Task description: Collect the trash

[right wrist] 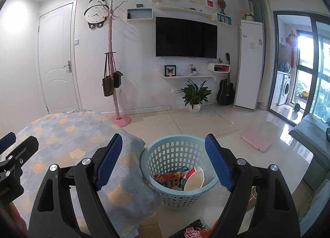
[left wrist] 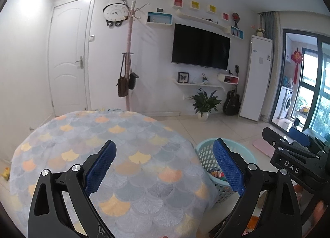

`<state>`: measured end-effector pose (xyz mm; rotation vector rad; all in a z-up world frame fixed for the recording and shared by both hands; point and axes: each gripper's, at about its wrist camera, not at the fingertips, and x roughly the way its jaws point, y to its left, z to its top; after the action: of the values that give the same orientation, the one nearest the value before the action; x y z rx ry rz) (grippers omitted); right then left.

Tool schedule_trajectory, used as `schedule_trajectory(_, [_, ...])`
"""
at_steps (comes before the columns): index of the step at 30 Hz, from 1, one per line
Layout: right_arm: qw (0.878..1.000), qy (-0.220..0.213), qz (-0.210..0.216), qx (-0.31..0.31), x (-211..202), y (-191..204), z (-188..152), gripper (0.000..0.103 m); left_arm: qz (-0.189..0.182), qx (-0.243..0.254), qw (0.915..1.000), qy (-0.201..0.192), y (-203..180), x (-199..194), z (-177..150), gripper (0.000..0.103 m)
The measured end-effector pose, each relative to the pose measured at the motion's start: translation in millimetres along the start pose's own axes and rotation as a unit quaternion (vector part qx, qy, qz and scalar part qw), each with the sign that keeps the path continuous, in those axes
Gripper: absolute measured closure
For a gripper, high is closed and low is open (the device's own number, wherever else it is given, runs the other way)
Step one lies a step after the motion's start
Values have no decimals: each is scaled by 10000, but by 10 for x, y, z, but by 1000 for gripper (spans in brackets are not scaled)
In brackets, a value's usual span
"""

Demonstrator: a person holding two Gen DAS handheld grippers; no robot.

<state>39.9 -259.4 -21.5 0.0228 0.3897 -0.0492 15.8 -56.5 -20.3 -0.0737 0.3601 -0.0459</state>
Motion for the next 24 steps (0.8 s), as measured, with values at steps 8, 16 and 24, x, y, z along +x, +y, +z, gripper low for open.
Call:
schedule_trajectory(8, [10000, -5, 29, -27, -3, 12, 18, 25, 25, 2, 10000, 12, -3, 2, -2, 11])
schedule_trajectory(16, [10000, 0, 48, -29, -2, 26, 24, 25, 25, -26, 10000, 15, 6, 13, 22, 11])
schedule_trajectory(24, [9999, -12, 104, -29, 1, 73, 64, 25, 44, -17, 10000, 7, 3, 10, 23, 11])
